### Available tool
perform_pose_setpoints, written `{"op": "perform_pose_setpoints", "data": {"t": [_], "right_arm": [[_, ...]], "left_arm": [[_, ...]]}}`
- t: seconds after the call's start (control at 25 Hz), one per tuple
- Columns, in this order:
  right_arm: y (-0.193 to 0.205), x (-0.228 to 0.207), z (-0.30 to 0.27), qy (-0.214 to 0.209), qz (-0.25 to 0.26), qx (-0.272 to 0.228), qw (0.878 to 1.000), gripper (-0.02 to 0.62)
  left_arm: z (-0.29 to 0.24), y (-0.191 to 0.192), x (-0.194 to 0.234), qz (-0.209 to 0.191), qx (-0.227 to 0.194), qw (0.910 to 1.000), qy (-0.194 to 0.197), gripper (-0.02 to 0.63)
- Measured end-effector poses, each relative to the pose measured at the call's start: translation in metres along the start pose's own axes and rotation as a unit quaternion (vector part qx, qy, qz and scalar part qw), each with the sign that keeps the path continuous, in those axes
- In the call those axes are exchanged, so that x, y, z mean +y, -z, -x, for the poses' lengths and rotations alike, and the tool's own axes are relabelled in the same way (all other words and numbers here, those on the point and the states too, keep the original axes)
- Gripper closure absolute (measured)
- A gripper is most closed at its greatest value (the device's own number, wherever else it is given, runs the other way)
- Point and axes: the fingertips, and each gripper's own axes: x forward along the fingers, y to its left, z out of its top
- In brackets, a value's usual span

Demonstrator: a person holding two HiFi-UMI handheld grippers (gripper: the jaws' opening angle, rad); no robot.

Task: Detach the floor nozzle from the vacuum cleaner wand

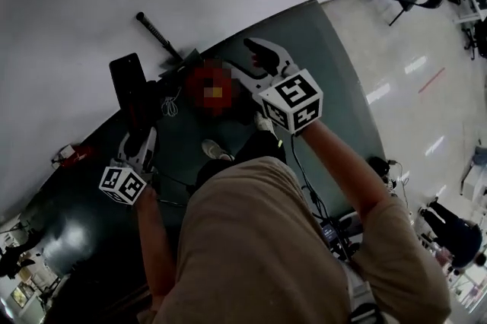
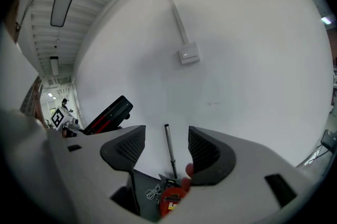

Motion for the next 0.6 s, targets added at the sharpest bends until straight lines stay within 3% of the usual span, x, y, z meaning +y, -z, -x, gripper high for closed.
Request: {"op": "perform_pose_setpoints", "data": {"t": [0.4,0.6], "right_arm": [[-0.043,0.015,0.014,0.090,0.003,-0.055,0.994,0.330],[-0.051,0.020,0.021,0.119,-0.009,-0.073,0.990,0.330]], "left_arm": [[0.009,-0.037,0.019,-0.018,-0.004,0.9980,0.061,0.434],[0.008,-0.049,0.026,-0.024,0.006,0.9972,0.070,0.434]]}}
